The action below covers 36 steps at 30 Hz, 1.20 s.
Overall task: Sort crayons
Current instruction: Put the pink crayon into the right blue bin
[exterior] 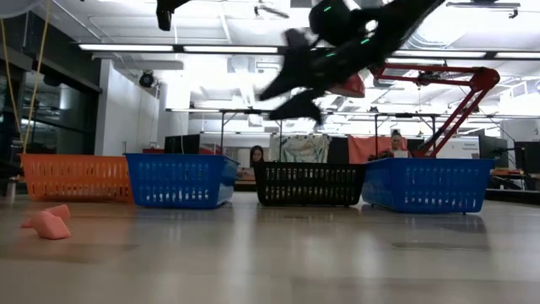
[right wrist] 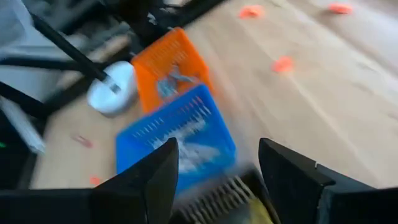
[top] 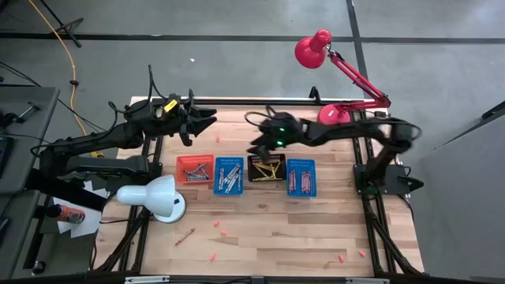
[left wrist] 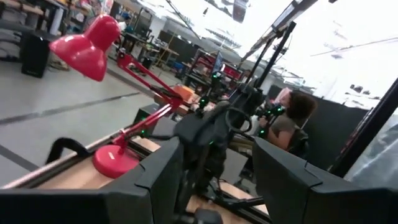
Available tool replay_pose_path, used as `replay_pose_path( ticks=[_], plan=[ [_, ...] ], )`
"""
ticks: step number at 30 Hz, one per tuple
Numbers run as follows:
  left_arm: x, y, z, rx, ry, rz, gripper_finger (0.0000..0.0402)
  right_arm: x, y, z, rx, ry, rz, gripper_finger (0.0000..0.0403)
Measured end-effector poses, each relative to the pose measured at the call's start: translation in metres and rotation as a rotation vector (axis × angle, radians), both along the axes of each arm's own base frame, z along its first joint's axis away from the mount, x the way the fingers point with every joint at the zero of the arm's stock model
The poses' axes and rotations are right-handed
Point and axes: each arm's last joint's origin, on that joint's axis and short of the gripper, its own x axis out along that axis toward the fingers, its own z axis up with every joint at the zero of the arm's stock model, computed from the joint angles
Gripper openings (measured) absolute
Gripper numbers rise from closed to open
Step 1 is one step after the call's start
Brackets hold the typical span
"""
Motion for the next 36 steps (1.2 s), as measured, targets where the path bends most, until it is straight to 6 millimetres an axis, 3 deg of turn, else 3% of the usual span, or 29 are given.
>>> replay_pose_path(
  ticks=[6, 11, 14, 18, 27, 31, 36],
  plan=[
    [0.002, 0.0, -0.001, -0.027, 0.002, -0.006, 0.0182, -0.076, 0.026, 0.012, -0.083, 0.033, -0.144, 0.0215],
    [0.007, 0.002, -0.005, -0.035, 0.025, 0.002, 0.0182, -0.131, 0.051, 0.015, -0.014, -0.131, -0.271, 0.0215],
    [0.011, 0.003, -0.007, -0.041, 0.035, 0.003, 0.0182, -0.15, 0.06, 0.02, 0.018, -0.256, -0.327, 0.0215],
    [0.016, 0.005, -0.012, -0.049, 0.059, 0.004, 0.0182, -0.158, 0.063, 0.028, 0.024, -0.324, -0.36, 0.0215],
    [0.032, 0.01, -0.022, -0.21, 0.087, -0.005, 0.0182, -0.153, 0.062, 0.037, 0.02, -0.337, -0.364, 0.0215],
    [0.055, 0.007, -0.013, -0.233, 0.202, -0.074, 0.0182, -0.153, 0.062, 0.035, 0.019, -0.318, -0.364, 0.0215],
    [0.098, -0.001, 0.002, -0.197, 0.481, -0.143, 0.0182, -0.154, 0.062, 0.031, 0.014, -0.275, -0.363, 0.0215]
  ],
)
